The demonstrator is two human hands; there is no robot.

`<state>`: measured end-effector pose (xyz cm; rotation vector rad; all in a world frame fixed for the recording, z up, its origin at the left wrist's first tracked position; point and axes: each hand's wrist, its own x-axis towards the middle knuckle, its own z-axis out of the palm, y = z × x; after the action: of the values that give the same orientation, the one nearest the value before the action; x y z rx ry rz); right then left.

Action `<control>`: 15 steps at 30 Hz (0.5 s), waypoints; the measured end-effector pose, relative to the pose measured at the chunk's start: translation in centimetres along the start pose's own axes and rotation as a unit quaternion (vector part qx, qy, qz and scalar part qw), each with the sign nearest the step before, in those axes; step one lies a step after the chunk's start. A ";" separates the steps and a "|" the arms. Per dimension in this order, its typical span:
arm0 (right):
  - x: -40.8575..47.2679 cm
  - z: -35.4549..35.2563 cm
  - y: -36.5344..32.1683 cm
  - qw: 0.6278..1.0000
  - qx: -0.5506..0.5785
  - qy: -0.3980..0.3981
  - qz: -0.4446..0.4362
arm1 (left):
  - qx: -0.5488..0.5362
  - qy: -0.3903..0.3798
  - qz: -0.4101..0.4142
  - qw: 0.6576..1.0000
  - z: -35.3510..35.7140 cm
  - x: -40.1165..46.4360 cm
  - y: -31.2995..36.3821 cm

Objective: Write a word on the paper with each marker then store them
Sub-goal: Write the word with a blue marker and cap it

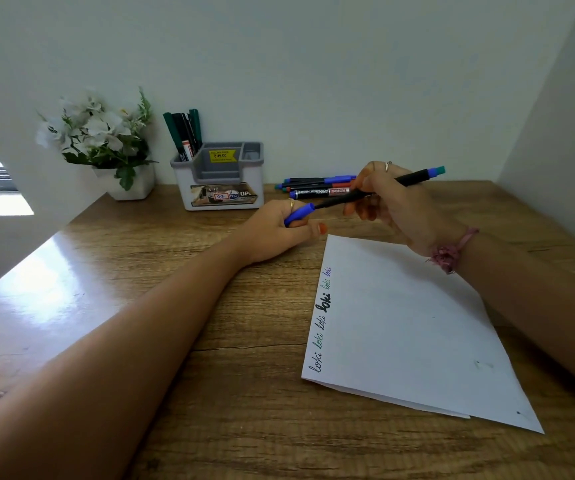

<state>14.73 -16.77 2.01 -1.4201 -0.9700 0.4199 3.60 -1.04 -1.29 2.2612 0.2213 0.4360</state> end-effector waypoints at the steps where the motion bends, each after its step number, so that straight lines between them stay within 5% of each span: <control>1: 0.0 0.0 -0.1 1.000 -0.005 0.003 0.000 | 0.000 -0.001 0.002 1.000 0.0 0.0 0.1; 8: 0.0 0.1 0.0 0.993 -0.080 -0.080 -0.045 | 0.020 0.017 0.052 0.998 0.6 0.1 0.4; 15: 0.1 0.4 -0.1 0.995 -0.038 -0.046 -0.075 | 0.019 0.103 0.103 0.989 0.7 0.6 0.7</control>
<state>14.51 -16.46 2.08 -1.3940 -1.1708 0.3420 4.45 -1.81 -1.02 2.2859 0.1019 0.7815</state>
